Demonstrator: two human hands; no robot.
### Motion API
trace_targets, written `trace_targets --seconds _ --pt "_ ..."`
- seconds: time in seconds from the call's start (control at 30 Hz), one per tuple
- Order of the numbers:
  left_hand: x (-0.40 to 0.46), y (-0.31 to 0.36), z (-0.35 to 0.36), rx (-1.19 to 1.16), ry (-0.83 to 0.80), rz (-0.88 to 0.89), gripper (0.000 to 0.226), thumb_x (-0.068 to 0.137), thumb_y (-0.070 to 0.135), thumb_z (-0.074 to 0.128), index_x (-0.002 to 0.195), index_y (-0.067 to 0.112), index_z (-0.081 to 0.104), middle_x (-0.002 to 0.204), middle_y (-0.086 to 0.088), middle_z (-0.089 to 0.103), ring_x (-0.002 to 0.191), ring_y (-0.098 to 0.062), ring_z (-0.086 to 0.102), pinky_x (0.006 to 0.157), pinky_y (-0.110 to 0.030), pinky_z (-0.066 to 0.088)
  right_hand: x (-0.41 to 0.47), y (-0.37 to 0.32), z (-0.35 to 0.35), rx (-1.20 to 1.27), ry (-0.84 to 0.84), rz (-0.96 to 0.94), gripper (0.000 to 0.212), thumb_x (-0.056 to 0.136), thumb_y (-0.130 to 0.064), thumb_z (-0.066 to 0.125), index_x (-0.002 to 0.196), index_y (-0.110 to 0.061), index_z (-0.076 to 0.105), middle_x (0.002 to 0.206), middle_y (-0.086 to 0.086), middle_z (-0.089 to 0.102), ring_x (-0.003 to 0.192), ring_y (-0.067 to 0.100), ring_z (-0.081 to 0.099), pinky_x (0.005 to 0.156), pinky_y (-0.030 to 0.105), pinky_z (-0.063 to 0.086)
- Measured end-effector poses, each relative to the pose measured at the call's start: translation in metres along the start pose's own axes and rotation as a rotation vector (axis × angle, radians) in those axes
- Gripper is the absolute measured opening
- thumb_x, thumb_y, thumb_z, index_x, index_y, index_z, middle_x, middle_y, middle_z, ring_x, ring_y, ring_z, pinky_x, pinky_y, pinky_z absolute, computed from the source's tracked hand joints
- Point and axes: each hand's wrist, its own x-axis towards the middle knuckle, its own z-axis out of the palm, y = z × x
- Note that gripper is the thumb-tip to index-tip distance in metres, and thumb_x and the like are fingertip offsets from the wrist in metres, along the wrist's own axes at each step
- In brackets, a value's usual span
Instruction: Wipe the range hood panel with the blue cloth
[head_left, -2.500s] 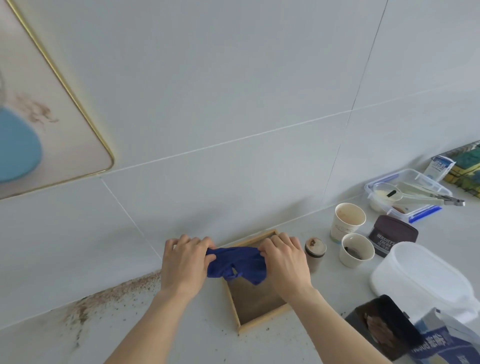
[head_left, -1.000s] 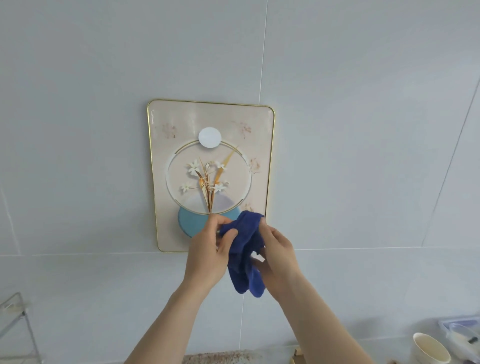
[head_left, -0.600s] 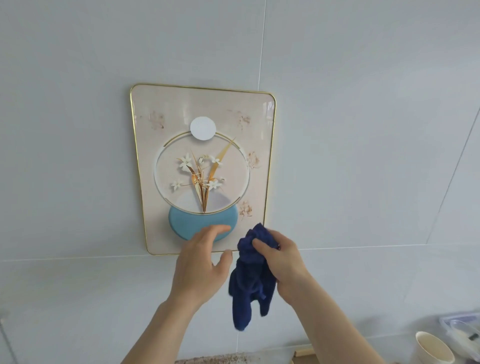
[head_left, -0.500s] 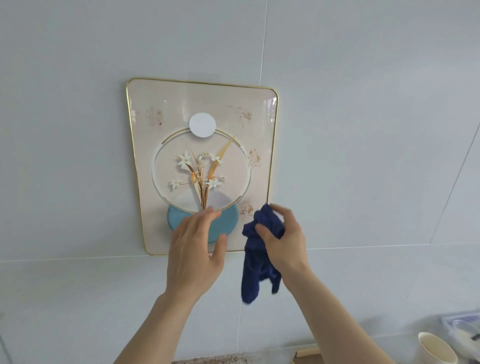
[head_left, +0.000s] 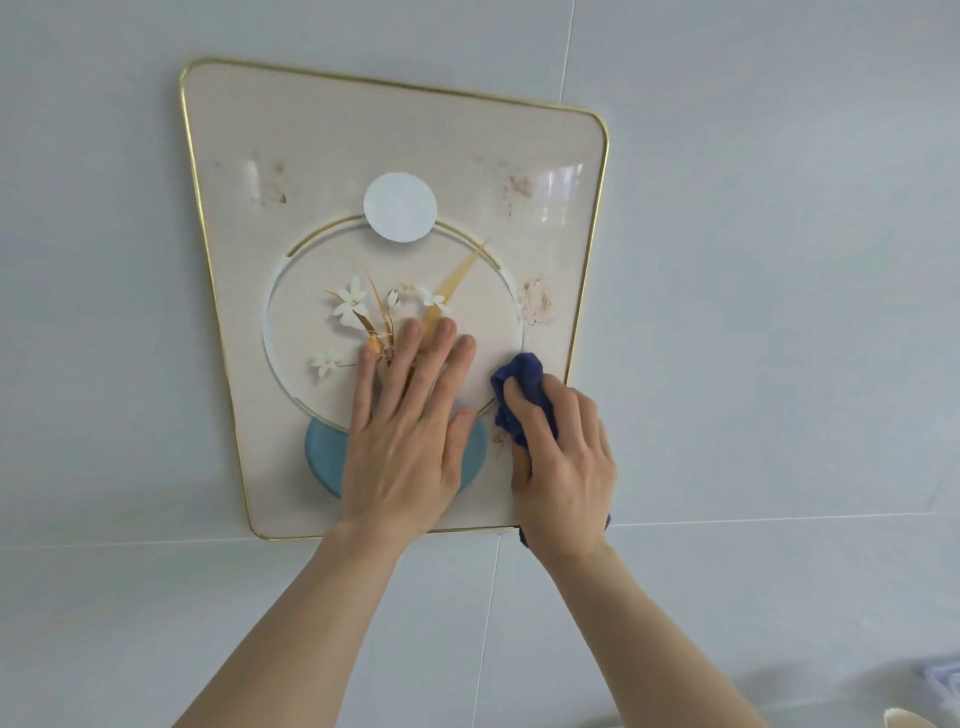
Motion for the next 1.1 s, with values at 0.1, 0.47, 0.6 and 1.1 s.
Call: trace_targets --seconds 0.1,0.47,0.6,1.1 --pt "0.002 -0.002 0.013 -0.03 0.063 0.013 0.058 0.108 0.039 0.025 0.163 0.019 0.021 0.172 0.0 0.015 0.161 -0.026 0.006 0.129 -0.055 0.003 -0.013 0.005 0.008 -0.033 -0.003 -0.075 0.037 0.094 -0.006 0.071 0.13 -0.013 0.072 0.125 0.01 0.071 0.1 0.032 0.062 0.077 0.043 0.05" --pt "0.003 -0.002 0.03 0.024 0.194 0.015 0.058 0.108 0.04 0.026 0.163 0.02 0.021 0.171 0.001 0.015 0.16 -0.025 0.009 0.129 -0.055 0.004 -0.052 0.024 -0.003 -0.034 -0.208 -0.32 0.058 0.104 -0.002 0.024 0.123 -0.018 0.077 0.104 0.004 0.076 0.064 0.03 0.053 0.056 0.038 0.043" --pt "0.003 -0.001 0.028 0.029 0.177 0.001 0.057 0.109 0.039 0.024 0.163 0.019 0.022 0.171 0.001 0.015 0.16 -0.026 0.009 0.129 -0.053 0.001 -0.006 0.03 -0.004 -0.008 -0.023 -0.123 0.054 0.09 0.011 0.039 0.116 -0.015 0.079 0.106 0.007 0.075 0.07 0.031 0.05 0.059 0.041 0.046" --pt "0.002 -0.001 0.032 0.001 0.214 -0.003 0.057 0.108 0.035 0.032 0.162 0.02 0.022 0.17 0.001 0.015 0.16 -0.028 0.012 0.129 -0.056 0.004 -0.054 0.009 0.002 0.09 -0.163 -0.095 0.05 0.084 0.016 0.055 0.12 -0.012 0.077 0.101 0.007 0.072 0.071 0.028 0.051 0.059 0.039 0.05"
